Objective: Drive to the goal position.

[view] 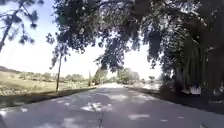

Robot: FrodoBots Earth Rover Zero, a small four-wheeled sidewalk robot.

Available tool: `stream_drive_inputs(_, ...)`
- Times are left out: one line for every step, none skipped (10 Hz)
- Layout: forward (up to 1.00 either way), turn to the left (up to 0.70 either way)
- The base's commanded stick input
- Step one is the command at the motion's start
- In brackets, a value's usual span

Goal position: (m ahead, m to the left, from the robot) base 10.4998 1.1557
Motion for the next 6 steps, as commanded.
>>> stream_drive_inputs(0.85,0.00)
stream_drive_inputs(0.85,0.00)
stream_drive_inputs(0.85,0.00)
stream_drive_inputs(0.85,0.00)
stream_drive_inputs(0.85,0.00)
stream_drive_inputs(0.85,0.00)
